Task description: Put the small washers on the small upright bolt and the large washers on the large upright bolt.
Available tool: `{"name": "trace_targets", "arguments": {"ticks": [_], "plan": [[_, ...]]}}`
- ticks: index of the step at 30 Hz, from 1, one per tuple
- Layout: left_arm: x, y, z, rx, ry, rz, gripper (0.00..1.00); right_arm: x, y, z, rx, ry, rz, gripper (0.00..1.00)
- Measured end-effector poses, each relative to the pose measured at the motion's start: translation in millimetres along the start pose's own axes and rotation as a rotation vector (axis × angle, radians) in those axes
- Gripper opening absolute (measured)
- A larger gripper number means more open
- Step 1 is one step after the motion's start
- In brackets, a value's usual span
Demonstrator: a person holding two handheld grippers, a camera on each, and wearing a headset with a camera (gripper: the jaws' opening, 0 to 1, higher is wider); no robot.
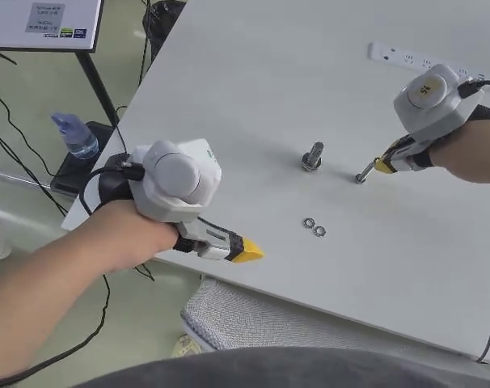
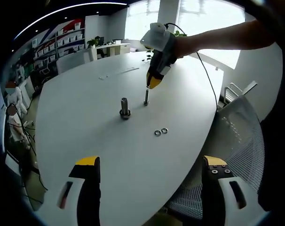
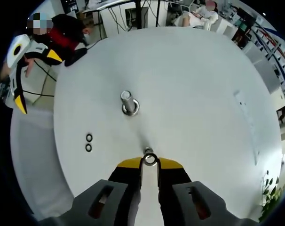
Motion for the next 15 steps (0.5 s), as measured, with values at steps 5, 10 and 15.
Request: {"name": "trace_targets", "arguments": {"ticks": [5, 10, 15], "plan": [[-1.7, -1.2, -1.9, -0.004, 0.009, -0.001, 0.9, -1.1, -0.1, -5.2, 0.007, -0.006, -0.01, 0.13], [-1.7, -3.7, -3.1, -0.011, 0.009, 0.003, 0.91, 3.2, 0.5, -6.6, 0.017, -0.012, -0.008, 0.13], [0.1, -3.5, -3.5, -0.008, 0.003, 0.003, 0.92, 4.9, -0.3, -7.5, 0.02, -0.011, -0.007, 0.13]]}}
Point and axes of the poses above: the centre of the closed fingertips' face, and the gripper's own axes: z roughly backward along the fingers, x roughly to its left, y roughly out of its underside, the point moved 1 cm from there along z, roughly backward along the fingers, and after that the axes turned 6 degrees about -x, right-handed, at the moved point
